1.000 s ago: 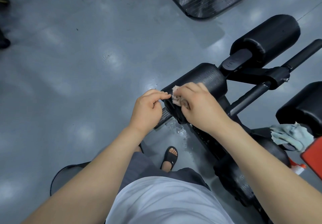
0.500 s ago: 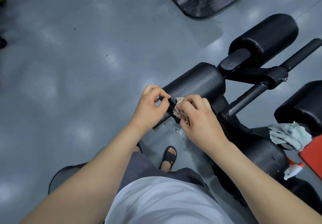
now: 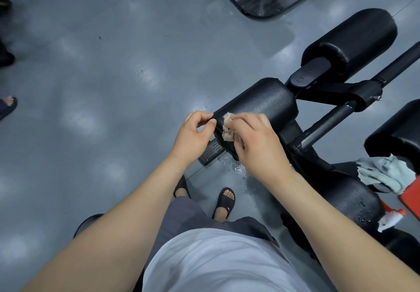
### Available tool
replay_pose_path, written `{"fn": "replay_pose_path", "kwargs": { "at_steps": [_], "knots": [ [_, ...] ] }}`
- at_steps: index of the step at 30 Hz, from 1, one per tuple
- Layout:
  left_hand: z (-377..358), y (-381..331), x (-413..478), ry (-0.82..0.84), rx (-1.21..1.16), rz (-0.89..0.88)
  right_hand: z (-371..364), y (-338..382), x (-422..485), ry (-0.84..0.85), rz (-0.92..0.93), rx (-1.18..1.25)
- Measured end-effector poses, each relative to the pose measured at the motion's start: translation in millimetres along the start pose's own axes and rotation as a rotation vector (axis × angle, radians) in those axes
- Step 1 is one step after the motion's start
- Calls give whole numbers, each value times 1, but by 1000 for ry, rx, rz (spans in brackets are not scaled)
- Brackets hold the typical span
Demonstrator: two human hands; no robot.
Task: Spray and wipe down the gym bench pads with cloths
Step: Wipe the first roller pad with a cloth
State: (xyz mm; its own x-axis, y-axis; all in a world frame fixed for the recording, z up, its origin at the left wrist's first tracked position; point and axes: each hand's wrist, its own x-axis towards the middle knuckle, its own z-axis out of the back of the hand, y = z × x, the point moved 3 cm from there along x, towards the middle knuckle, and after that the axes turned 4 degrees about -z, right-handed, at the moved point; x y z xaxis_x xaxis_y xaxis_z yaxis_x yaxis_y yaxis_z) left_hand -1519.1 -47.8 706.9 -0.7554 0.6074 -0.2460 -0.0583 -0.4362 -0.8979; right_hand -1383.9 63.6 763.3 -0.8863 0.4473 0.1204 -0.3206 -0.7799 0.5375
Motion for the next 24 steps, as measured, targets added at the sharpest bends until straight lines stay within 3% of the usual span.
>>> {"fn": "replay_pose_path", "kwargs": {
  "at_steps": [9,18,24],
  "knots": [
    [0,-1,-4,-4,-21,8,16,-38,61,27,-206,-157],
    [3,0,2,21,-48,47,8,5,-7,120,-29,-4],
    [4,-1,7,34,-55,56,4,4,13,125,3,-16]
  ]
}}
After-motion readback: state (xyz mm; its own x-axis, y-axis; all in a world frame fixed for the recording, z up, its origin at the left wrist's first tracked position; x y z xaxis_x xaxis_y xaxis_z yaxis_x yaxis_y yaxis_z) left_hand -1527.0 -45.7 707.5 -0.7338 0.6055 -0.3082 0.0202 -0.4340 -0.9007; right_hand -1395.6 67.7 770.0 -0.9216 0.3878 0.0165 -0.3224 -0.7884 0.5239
